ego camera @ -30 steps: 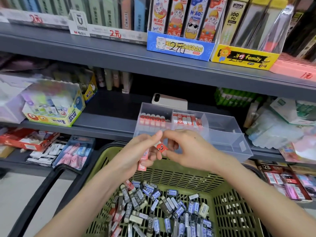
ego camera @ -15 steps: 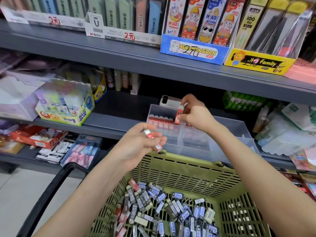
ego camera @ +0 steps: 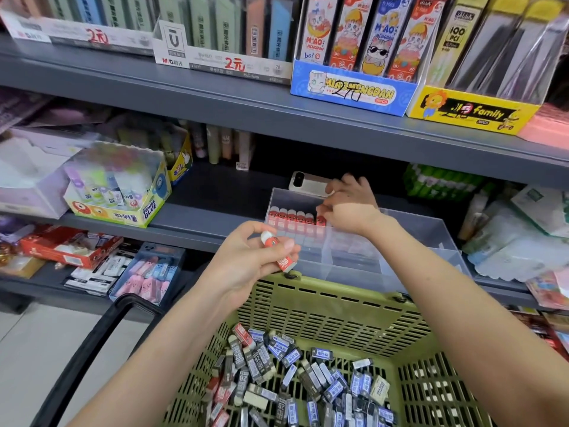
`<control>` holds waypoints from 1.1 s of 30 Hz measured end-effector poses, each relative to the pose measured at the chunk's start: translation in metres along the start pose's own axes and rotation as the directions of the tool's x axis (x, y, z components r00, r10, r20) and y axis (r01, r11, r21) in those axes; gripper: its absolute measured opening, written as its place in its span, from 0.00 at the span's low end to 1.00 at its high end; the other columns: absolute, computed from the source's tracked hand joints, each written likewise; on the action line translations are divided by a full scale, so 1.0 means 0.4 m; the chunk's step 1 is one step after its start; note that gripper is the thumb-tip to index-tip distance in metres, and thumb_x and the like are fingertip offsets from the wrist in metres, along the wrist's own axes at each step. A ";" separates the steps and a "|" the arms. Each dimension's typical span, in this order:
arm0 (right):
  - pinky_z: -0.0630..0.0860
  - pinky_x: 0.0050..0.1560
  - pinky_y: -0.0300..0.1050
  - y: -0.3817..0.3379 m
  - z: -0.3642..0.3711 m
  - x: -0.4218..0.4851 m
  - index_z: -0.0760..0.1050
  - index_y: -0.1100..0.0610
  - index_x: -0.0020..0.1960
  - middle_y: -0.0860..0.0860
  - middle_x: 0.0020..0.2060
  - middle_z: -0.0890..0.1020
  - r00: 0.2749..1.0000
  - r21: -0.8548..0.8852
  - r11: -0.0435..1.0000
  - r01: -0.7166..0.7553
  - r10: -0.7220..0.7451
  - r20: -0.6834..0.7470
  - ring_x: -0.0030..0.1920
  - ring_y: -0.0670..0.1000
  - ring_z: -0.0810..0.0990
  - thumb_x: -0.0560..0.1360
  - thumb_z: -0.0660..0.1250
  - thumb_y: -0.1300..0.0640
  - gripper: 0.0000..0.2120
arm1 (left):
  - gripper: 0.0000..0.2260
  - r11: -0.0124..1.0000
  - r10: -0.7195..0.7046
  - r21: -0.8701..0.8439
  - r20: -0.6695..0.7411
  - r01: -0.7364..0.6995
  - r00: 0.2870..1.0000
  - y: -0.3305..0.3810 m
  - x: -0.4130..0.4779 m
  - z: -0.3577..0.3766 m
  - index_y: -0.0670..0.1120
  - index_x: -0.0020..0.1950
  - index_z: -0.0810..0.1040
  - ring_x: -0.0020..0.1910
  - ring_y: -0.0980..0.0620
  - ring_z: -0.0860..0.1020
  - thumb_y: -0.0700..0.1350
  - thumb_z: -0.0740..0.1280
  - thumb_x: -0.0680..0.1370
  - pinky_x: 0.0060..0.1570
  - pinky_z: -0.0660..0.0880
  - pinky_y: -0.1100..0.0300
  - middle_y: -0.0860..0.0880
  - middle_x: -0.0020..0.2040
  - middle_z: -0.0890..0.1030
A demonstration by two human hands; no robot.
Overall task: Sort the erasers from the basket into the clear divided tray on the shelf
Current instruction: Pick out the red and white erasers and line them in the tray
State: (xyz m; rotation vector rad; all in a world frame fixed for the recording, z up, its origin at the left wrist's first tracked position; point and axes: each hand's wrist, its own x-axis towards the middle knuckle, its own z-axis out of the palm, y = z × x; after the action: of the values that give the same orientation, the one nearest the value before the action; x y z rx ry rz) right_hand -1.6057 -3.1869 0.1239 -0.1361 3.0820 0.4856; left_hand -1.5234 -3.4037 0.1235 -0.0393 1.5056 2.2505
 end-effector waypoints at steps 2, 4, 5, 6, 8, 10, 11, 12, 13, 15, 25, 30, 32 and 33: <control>0.56 0.65 0.54 0.000 0.005 -0.002 0.76 0.43 0.61 0.47 0.70 0.66 0.998 0.017 1.000 -0.014 0.013 0.061 0.67 0.54 0.60 0.80 0.48 0.42 0.20 | 0.19 1.000 0.013 0.007 -0.016 -0.013 1.000 -0.001 0.001 0.001 0.40 0.53 0.75 0.42 0.44 0.84 0.38 0.74 0.63 0.37 0.79 0.61 0.42 0.41 0.84; 0.54 0.66 0.56 -0.004 0.005 0.000 0.74 0.41 0.63 0.49 0.73 0.62 0.992 0.017 1.000 -0.009 0.007 0.124 0.70 0.55 0.58 0.80 0.47 0.43 0.20 | 0.22 1.000 0.021 0.011 -0.027 -0.021 0.999 -0.004 0.001 0.002 0.43 0.54 0.79 0.42 0.45 0.84 0.40 0.74 0.61 0.38 0.79 0.61 0.44 0.40 0.84; 0.54 0.67 0.56 -0.006 0.005 -0.002 0.73 0.41 0.64 0.50 0.74 0.61 0.989 0.027 1.000 -0.008 0.004 0.150 0.71 0.56 0.57 0.80 0.46 0.43 0.20 | 0.22 1.000 0.024 0.005 -0.029 -0.024 0.999 -0.006 0.001 0.002 0.45 0.54 0.80 0.41 0.45 0.84 0.41 0.75 0.61 0.38 0.79 0.61 0.45 0.40 0.84; 0.53 0.67 0.56 -0.009 0.005 -0.005 0.73 0.42 0.64 0.50 0.74 0.61 0.989 0.047 0.999 -0.014 0.006 0.151 0.71 0.56 0.56 0.80 0.47 0.44 0.20 | 0.21 1.000 0.027 -0.001 -0.031 -0.027 0.999 -0.007 0.000 0.003 0.46 0.54 0.81 0.41 0.45 0.84 0.42 0.75 0.61 0.38 0.79 0.61 0.45 0.40 0.84; 0.55 0.66 0.54 -0.016 0.004 -0.024 0.75 0.45 0.62 0.50 0.72 0.64 0.997 0.123 0.991 -0.057 0.050 0.057 0.70 0.56 0.58 0.80 0.49 0.47 0.19 | 0.21 0.999 0.042 0.010 -0.036 -0.042 0.998 -0.009 -0.002 0.006 0.47 0.53 0.80 0.40 0.46 0.84 0.43 0.75 0.61 0.37 0.80 0.60 0.44 0.41 0.85; 0.59 0.63 0.50 -0.024 0.001 -0.051 0.78 0.50 0.59 0.50 0.68 0.71 0.983 0.251 0.961 -0.117 0.148 -0.107 0.67 0.55 0.64 0.80 0.52 0.50 0.17 | 0.21 0.997 0.060 0.048 -0.045 -0.058 0.997 -0.010 -0.004 0.010 0.45 0.53 0.79 0.40 0.47 0.84 0.45 0.75 0.61 0.36 0.80 0.60 0.44 0.41 0.85; 0.62 0.62 0.49 -0.031 -0.006 -0.067 0.79 0.53 0.57 0.50 0.64 0.75 0.967 0.366 0.922 -0.126 0.196 -0.163 0.64 0.55 0.68 0.80 0.53 0.51 0.17 | 0.21 0.995 0.069 0.069 -0.052 -0.066 0.996 -0.011 -0.005 0.011 0.44 0.52 0.79 0.39 0.48 0.84 0.45 0.75 0.61 0.36 0.79 0.60 0.45 0.41 0.85; 0.67 0.61 0.48 -0.039 -0.016 -0.086 0.80 0.55 0.54 0.51 0.58 0.79 0.959 0.528 0.843 -0.101 0.224 -0.174 0.60 0.54 0.72 0.80 0.54 0.51 0.18 | 0.20 0.993 0.083 0.092 -0.056 -0.078 0.995 -0.012 -0.006 0.011 0.43 0.51 0.79 0.39 0.49 0.84 0.46 0.76 0.61 0.35 0.79 0.61 0.45 0.41 0.85; 0.71 0.58 0.47 -0.050 -0.030 -0.109 0.82 0.56 0.51 0.51 0.52 0.82 0.965 0.719 0.693 -0.055 0.221 -0.139 0.55 0.51 0.77 0.80 0.55 0.50 0.17 | 0.20 0.988 0.106 0.118 -0.058 -0.098 0.993 -0.012 -0.007 0.011 0.43 0.50 0.80 0.39 0.49 0.84 0.46 0.76 0.60 0.35 0.79 0.61 0.46 0.41 0.85; 0.75 0.48 0.39 -0.075 -0.070 -0.162 0.82 0.55 0.44 0.47 0.41 0.84 0.994 0.958 0.284 0.029 0.093 -0.057 0.43 0.42 0.80 0.79 0.59 0.49 0.15 | 0.16 0.976 0.165 0.152 -0.050 -0.156 0.985 -0.015 -0.008 0.011 0.45 0.47 0.82 0.38 0.49 0.84 0.47 0.76 0.61 0.36 0.79 0.62 0.46 0.41 0.85; 0.78 0.32 0.35 -0.099 -0.110 -0.159 0.77 0.64 0.45 0.53 0.33 0.82 0.983 0.985 -0.169 -0.045 0.166 0.073 0.30 0.45 0.80 0.78 0.61 0.64 0.07 | 0.08 0.820 0.404 0.471 -0.078 -0.324 0.911 -0.026 0.008 -0.017 0.57 0.49 0.82 0.46 0.59 0.81 0.49 0.74 0.71 0.45 0.76 0.68 0.56 0.46 0.84; 0.78 0.29 0.37 -0.116 -0.083 -0.007 0.75 0.69 0.50 0.60 0.38 0.78 0.898 0.956 -0.181 -0.232 0.337 0.281 0.29 0.50 0.78 0.79 0.59 0.66 0.08 | 0.14 0.625 0.442 0.754 -0.126 -0.204 0.888 -0.055 0.042 -0.062 0.53 0.60 0.77 0.52 0.58 0.75 0.50 0.70 0.75 0.46 0.68 0.72 0.55 0.56 0.78; 0.79 0.32 0.39 -0.142 -0.059 0.039 0.75 0.71 0.54 0.60 0.37 0.80 0.886 0.931 -0.093 -0.353 0.286 0.365 0.31 0.53 0.80 0.78 0.62 0.63 0.11 | 0.17 0.582 0.433 0.792 -0.112 -0.183 0.894 -0.067 0.053 -0.070 0.50 0.63 0.76 0.52 0.58 0.74 0.50 0.69 0.75 0.44 0.67 0.73 0.53 0.58 0.77; 0.81 0.38 0.42 -0.152 -0.050 0.055 0.76 0.69 0.55 0.60 0.39 0.82 0.886 0.917 0.009 -0.400 0.260 0.384 0.33 0.54 0.82 0.77 0.64 0.61 0.12 | 0.18 0.558 0.435 0.810 -0.099 -0.182 0.895 -0.071 0.056 -0.073 0.50 0.65 0.75 0.52 0.58 0.74 0.50 0.69 0.75 0.44 0.67 0.73 0.53 0.58 0.77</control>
State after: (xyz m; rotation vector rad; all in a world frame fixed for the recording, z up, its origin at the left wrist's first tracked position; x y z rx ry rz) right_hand -1.6222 -3.2525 0.1235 0.6489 2.4713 -1.6456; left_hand -1.5393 -3.4131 0.0810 0.1902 2.7535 1.6201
